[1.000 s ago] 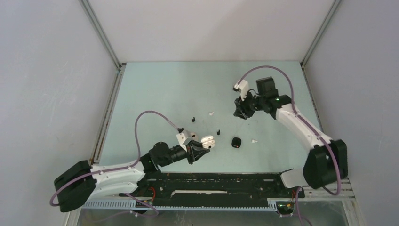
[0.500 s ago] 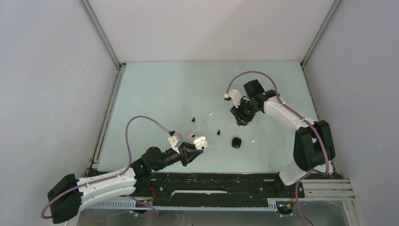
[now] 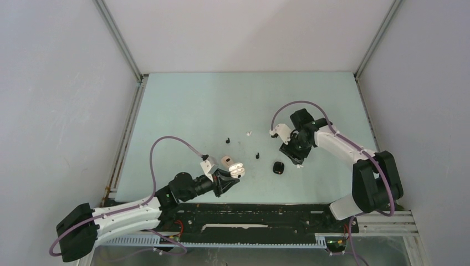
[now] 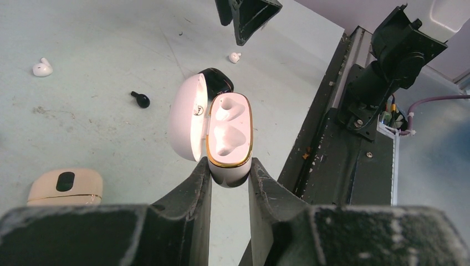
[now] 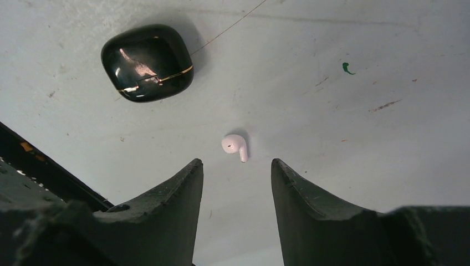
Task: Insert the wireless bluetooth earbuds into the charging case
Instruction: Pick up the right earbud from the center of the board.
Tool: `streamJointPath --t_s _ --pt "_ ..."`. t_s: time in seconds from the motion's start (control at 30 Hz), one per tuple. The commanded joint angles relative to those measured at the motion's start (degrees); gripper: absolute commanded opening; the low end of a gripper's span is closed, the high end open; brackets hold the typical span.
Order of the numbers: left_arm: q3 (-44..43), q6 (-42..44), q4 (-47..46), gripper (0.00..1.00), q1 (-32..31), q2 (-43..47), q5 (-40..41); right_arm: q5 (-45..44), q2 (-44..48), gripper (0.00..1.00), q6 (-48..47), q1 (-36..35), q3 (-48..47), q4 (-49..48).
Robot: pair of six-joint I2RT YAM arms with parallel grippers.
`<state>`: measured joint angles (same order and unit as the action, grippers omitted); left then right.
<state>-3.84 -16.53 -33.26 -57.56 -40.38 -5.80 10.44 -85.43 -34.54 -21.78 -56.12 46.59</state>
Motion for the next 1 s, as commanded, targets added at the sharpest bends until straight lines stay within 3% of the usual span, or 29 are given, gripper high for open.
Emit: streamJointPath --t_s 0.0,0.97 --pt "-0.98 -0.69 -1.56 0.00 0.26 -0.40 -0.69 -2.79 0.71 0.52 -2.80 -1.15 0.65 -1.11" --pt "-1.48 -1.22 -1.65 0.00 0.23 -2.93 -1.25 -4.31 -10.17 0.39 -4.43 -2.21 0.75 -2.39"
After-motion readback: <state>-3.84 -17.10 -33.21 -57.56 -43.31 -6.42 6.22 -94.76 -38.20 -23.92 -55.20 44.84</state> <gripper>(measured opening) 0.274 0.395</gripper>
